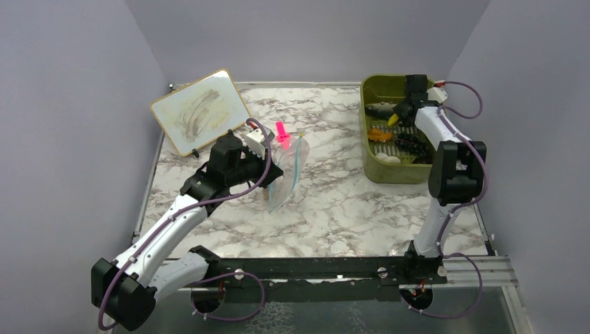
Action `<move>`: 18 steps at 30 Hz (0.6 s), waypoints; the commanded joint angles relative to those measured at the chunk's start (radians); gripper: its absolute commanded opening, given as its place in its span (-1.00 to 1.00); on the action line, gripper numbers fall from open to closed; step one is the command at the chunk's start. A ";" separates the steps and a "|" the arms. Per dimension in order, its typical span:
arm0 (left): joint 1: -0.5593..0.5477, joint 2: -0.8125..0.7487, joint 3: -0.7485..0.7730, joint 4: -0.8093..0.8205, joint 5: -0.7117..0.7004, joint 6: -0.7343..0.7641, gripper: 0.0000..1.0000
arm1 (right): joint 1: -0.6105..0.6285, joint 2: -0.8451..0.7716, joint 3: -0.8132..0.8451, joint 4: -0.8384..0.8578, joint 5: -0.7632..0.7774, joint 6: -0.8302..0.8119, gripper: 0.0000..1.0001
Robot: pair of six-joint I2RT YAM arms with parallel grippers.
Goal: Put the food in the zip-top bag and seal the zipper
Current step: Pick up the fake fruit from the bin.
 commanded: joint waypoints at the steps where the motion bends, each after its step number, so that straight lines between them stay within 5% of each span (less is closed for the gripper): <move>1: 0.000 -0.030 -0.012 0.023 -0.013 -0.002 -1.00 | -0.007 -0.114 -0.077 0.089 -0.024 -0.050 -0.71; 18: 0.000 -0.029 -0.018 0.022 -0.048 -0.010 -1.00 | -0.005 -0.519 -0.385 0.293 -0.336 -0.323 -0.75</move>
